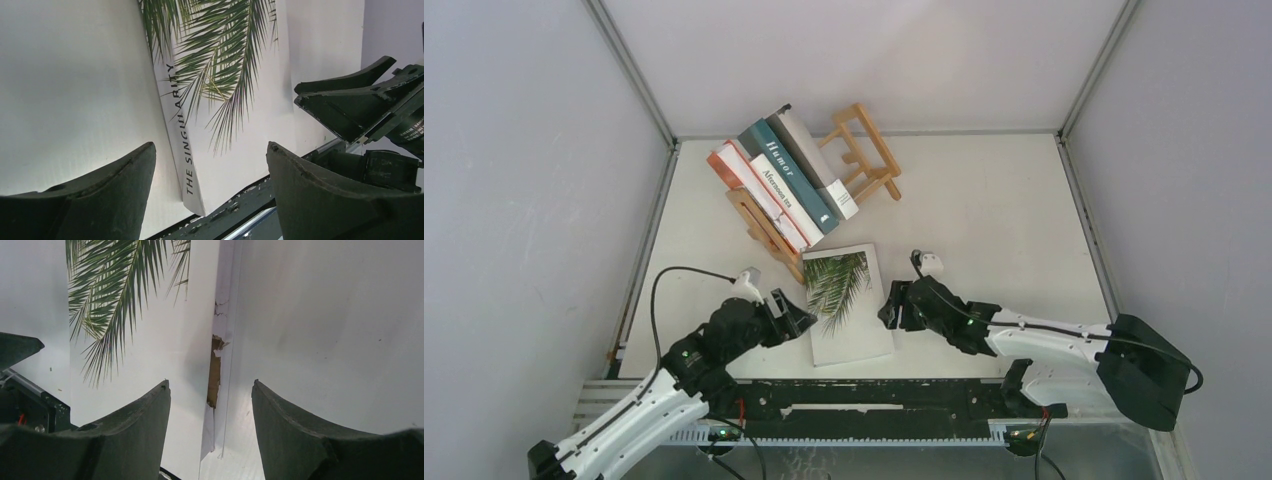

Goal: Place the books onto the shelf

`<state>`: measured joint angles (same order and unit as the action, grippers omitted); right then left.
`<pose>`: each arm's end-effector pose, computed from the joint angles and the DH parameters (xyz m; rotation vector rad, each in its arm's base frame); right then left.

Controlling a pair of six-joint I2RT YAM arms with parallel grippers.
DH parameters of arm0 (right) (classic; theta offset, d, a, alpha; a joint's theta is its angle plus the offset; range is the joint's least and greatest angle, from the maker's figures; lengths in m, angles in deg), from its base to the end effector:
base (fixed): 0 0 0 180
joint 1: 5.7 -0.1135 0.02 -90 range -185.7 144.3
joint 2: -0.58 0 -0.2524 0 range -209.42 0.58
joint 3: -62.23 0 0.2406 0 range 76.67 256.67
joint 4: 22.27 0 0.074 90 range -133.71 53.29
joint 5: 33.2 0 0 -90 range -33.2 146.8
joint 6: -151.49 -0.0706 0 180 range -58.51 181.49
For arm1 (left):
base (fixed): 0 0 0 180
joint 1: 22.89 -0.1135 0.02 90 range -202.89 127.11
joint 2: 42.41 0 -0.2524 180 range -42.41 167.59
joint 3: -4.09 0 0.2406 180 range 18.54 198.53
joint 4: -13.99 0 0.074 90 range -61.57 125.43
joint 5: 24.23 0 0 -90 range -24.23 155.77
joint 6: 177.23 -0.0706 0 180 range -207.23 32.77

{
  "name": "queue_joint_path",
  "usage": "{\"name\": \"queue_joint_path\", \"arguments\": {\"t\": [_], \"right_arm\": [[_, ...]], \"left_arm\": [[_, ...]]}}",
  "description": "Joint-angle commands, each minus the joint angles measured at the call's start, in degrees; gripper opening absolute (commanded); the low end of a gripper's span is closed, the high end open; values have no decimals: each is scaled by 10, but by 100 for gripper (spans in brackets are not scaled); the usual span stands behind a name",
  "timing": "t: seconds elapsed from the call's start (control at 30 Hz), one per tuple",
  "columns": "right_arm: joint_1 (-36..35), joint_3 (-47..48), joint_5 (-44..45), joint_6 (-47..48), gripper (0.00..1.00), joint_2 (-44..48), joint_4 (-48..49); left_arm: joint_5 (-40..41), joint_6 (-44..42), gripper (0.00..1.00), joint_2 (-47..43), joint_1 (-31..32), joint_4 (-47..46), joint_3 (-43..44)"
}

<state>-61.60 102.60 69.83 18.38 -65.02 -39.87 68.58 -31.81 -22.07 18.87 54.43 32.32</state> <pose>0.1467 0.1882 0.1437 -0.1467 2.3716 0.6119 0.1093 -0.0930 0.1565 -0.3027 2.2687 -0.9036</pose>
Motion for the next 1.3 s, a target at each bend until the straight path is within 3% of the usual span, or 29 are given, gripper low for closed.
{"name": "queue_joint_path", "arguments": {"t": [0.0,0.67,1.27], "right_arm": [[15,-11,-45,-18,68,-10,87],[45,-35,-124,-30,68,-91,181],[30,-35,-176,-52,64,-163,229]], "left_arm": [[20,19,85,27,15,-78,-18],[34,54,86,136,63,-213,-69],[24,66,86,142,82,-269,-91]]}}
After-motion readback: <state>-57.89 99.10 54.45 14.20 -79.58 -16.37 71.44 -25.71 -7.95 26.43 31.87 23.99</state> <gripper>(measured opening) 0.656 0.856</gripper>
